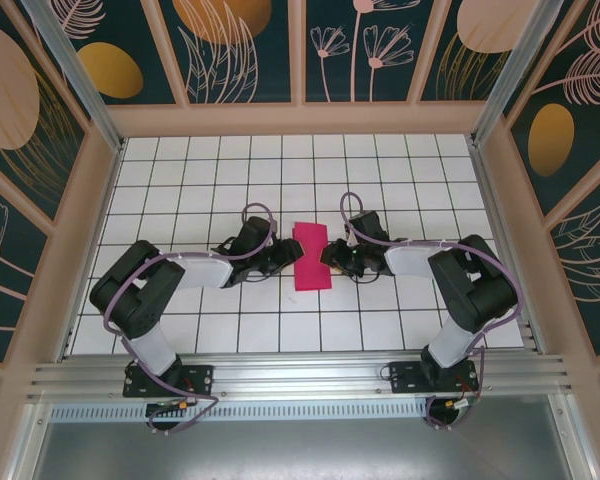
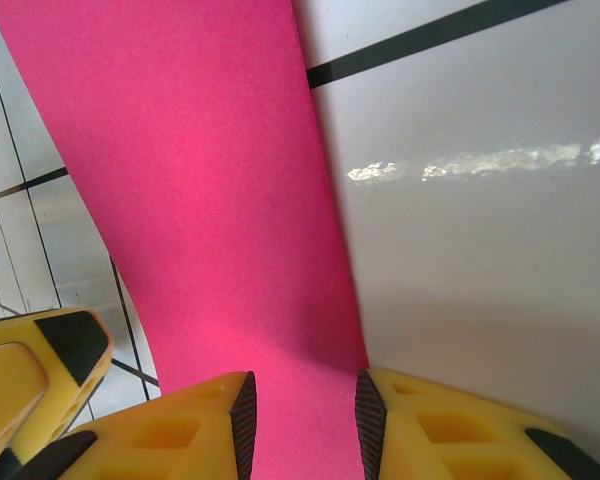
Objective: Fold a paper plane with a square sheet of paper (pick it up from the middle)
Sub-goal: Second fold the triangle at the center of the table.
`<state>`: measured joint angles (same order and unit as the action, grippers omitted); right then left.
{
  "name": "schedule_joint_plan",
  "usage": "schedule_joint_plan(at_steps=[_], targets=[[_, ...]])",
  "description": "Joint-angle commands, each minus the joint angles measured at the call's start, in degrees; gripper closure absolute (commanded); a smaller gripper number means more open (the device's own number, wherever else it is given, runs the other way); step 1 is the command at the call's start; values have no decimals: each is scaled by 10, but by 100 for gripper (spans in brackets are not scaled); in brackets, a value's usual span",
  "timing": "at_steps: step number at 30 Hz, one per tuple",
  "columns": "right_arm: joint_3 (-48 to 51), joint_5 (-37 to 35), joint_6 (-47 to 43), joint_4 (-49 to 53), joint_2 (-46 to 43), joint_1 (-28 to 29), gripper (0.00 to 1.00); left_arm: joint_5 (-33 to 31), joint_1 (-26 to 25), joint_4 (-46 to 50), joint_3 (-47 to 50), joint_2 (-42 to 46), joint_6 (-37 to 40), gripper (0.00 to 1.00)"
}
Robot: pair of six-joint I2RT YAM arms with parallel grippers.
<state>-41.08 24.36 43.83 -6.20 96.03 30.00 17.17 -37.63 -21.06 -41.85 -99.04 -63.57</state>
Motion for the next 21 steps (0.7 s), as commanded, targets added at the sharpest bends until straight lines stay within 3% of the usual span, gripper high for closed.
schedule_joint_plan(at_steps=[1, 7, 21], targets=[[13, -12, -4, 7, 12, -1, 64, 4, 3, -17, -1, -14, -14, 58], [11, -11, -4, 7, 14, -1, 64, -8, 3, -12, 3, -16, -14, 57], [14, -9, -1, 3, 13, -1, 64, 35, 4, -37, -11, -39, 1, 60]])
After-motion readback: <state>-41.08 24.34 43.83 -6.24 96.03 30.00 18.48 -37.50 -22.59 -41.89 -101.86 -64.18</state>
